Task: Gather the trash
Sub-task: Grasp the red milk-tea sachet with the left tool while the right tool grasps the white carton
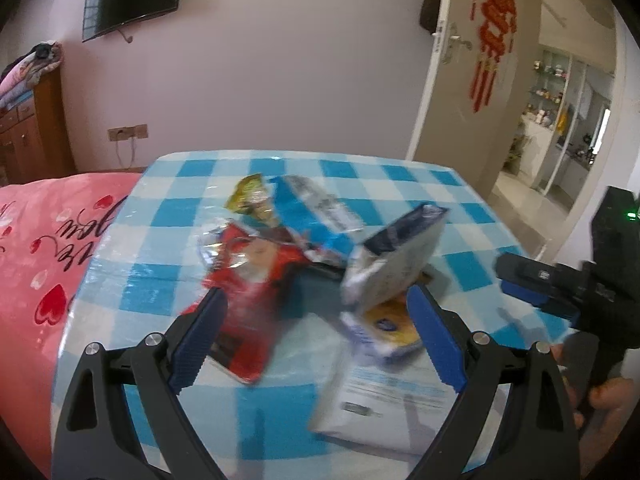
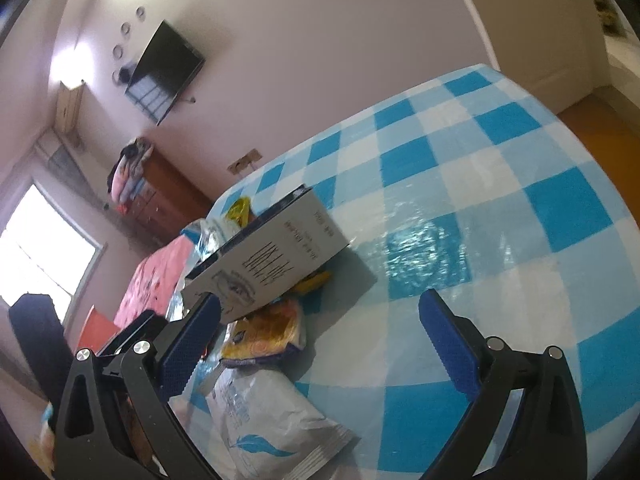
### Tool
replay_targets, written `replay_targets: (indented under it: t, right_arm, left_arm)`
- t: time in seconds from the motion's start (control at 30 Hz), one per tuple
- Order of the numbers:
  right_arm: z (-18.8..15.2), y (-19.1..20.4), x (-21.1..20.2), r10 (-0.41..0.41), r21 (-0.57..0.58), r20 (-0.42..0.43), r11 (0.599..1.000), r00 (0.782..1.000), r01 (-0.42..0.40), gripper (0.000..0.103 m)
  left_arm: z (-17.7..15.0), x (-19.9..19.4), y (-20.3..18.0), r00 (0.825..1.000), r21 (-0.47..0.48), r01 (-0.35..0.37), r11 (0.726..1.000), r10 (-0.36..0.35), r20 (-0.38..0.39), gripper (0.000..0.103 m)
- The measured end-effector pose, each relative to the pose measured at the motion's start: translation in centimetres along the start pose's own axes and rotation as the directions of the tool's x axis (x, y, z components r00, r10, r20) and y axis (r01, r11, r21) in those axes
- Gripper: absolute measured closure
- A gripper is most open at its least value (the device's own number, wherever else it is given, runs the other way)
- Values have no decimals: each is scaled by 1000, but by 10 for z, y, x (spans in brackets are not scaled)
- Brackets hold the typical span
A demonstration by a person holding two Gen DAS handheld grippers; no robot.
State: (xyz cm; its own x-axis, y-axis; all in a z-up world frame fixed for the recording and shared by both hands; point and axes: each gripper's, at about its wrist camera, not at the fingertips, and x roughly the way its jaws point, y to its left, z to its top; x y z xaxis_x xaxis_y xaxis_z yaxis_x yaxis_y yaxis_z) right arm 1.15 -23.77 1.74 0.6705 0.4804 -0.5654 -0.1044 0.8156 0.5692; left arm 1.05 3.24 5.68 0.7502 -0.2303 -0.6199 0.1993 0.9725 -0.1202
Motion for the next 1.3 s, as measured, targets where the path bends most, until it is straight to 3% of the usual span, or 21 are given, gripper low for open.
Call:
replay_targets:
  t: [0.17,0.6,0.87,1.03,1.3]
  right_arm:
    - [-4,7,7,48,-11,-42,999,998,-48,5]
    - [-26,45,27,83,-172,-178,978,981,-114,5]
    - [-42,58,31,37,-269,-211,959,977,-95,5]
    - [-39,47,31,64,-210,-208,972,976,-109,5]
    - [-27,35,24,166,-65,-171,982,971,-180,5]
  left_arm:
    - [3,9,18,1000,20,-26,999,27,-7,11]
    - [3,47,34,996,97,-28,995,36,-81,11]
    - [6,61,38,994,104,-28,994,39,-105,12]
    - [6,71,39,989,113,-43,993,59,-135,32]
    - [6,72,39,989,92,-50,994,63,-137,42]
